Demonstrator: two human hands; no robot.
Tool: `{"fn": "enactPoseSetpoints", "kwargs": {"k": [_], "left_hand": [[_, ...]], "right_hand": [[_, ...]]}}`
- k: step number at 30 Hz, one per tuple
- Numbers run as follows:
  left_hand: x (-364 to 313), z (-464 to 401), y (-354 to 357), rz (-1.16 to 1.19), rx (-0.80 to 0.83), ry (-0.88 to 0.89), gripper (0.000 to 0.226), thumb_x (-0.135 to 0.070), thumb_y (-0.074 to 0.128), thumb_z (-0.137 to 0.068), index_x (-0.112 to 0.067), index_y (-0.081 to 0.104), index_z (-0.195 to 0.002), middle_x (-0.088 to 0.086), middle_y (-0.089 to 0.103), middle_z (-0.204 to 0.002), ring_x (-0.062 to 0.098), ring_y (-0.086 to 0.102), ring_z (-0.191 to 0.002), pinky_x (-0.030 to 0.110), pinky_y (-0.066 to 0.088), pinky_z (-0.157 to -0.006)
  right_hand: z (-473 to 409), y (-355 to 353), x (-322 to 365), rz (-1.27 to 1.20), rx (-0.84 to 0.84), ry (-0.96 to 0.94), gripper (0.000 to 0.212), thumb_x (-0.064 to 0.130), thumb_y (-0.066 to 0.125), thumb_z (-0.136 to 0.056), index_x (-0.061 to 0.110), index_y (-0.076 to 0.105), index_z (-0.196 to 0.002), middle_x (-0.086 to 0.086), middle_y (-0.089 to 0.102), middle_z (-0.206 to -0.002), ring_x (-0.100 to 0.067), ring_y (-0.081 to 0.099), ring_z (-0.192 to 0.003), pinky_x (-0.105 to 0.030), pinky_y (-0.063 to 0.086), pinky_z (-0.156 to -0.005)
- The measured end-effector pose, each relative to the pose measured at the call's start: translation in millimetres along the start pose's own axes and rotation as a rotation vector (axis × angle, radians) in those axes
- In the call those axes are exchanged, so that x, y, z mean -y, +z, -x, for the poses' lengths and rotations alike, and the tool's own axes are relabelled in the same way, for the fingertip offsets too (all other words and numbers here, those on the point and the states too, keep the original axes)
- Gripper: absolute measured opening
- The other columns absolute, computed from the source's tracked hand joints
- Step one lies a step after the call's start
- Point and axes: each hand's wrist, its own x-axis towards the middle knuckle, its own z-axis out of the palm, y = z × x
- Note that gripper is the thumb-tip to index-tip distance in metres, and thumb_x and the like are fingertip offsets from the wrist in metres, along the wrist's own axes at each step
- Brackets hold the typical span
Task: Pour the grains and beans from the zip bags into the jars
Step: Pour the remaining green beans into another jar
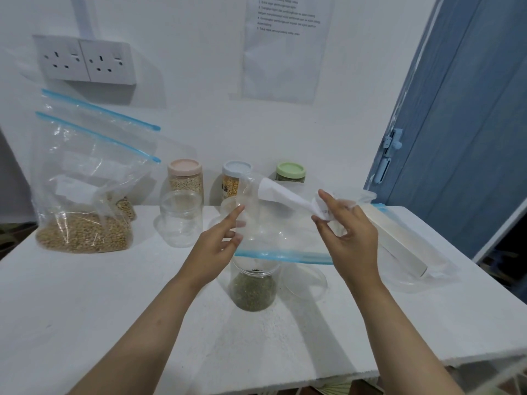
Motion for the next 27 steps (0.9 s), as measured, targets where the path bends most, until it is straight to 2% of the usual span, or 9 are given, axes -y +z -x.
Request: {"fn": "enactPoseSetpoints", "kwargs": {"k": [3, 9, 13, 17, 20, 23, 27], "left_hand": [[0.6, 0.8, -0.1, 0.01, -0.005, -0.016, 0.058, -0.017, 0.054, -0.101, -0.051, 0.036, -0.145, -0.018, 0.058, -0.126, 0.003, 0.059, -0.108, 0.016, 0.051, -0.091], [-0.3, 5.3, 4.1, 0.041, -0.019, -0.009, 0.059, -0.015, 0.054, -0.101, -0.053, 0.037, -0.143, -0.016, 0.058, -0.127, 0.003, 0.059, -0.108, 0.02, 0.052, -0.093], [2.3, 9.5, 5.7, 0.025, -0.033, -0.023, 0.064, -0.009, 0.054, -0.1, -0.058, 0.037, -0.139, -0.015, 0.06, -0.124, 0.004, 0.058, -0.114, 0.02, 0.051, -0.093], [1.4, 11.8, 5.9, -0.003, -0.026, -0.035, 0.069, -0.004, 0.054, -0.099, -0.053, 0.034, -0.143, -0.012, 0.063, -0.119, 0.0, 0.057, -0.115, 0.017, 0.05, -0.095], [-1.0, 10.8, 5.1, -0.018, -0.009, -0.036, 0.071, -0.003, 0.055, -0.098, -0.053, 0.033, -0.144, -0.012, 0.067, -0.111, 0.003, 0.061, -0.11, 0.015, 0.049, -0.093], [-5.1, 8.4, 6.8, -0.03, -0.02, -0.039, 0.073, -0.003, 0.06, -0.096, -0.057, 0.036, -0.139, -0.015, 0.071, -0.094, 0.006, 0.067, -0.098, 0.014, 0.05, -0.088], [-9.1, 4.6, 8.8, -0.086, -0.053, -0.02, 0.072, -0.007, 0.067, -0.092, -0.055, 0.037, -0.137, -0.022, 0.071, -0.087, 0.0, 0.066, -0.097, 0.024, 0.048, -0.101]], "right_hand": [[-0.7, -1.4, -0.1, -0.004, -0.011, 0.002, 0.048, 0.006, 0.076, -0.086, 0.017, 0.064, -0.131, -0.004, 0.062, -0.1, -0.003, 0.052, -0.088, -0.008, 0.041, -0.079], [-2.4, -1.5, 0.7, -0.012, -0.008, 0.012, 0.048, 0.006, 0.074, -0.087, 0.017, 0.063, -0.133, -0.001, 0.059, -0.099, 0.01, 0.051, -0.092, -0.006, 0.039, -0.081], [-5.7, -2.1, -0.6, -0.03, 0.002, 0.024, 0.047, 0.008, 0.074, -0.088, 0.017, 0.063, -0.133, 0.0, 0.058, -0.097, 0.011, 0.051, -0.094, -0.006, 0.039, -0.083], [-4.2, -3.8, -2.8, -0.039, -0.019, 0.029, 0.046, 0.008, 0.074, -0.088, 0.016, 0.063, -0.133, 0.0, 0.057, -0.099, 0.012, 0.051, -0.094, -0.005, 0.038, -0.084], [-3.1, -4.4, -2.7, -0.055, -0.014, 0.043, 0.046, 0.009, 0.073, -0.089, 0.018, 0.063, -0.133, 0.0, 0.059, -0.103, 0.011, 0.05, -0.096, -0.005, 0.038, -0.084], [-3.6, -6.9, -2.7, -0.072, -0.031, 0.057, 0.046, 0.01, 0.073, -0.089, 0.019, 0.062, -0.133, -0.001, 0.059, -0.105, 0.011, 0.05, -0.096, -0.005, 0.038, -0.083], [-2.5, -8.6, -1.1, -0.081, -0.032, 0.048, 0.048, 0.008, 0.073, -0.089, 0.022, 0.06, -0.133, 0.001, 0.058, -0.104, 0.011, 0.05, -0.098, -0.006, 0.04, -0.083]]}}
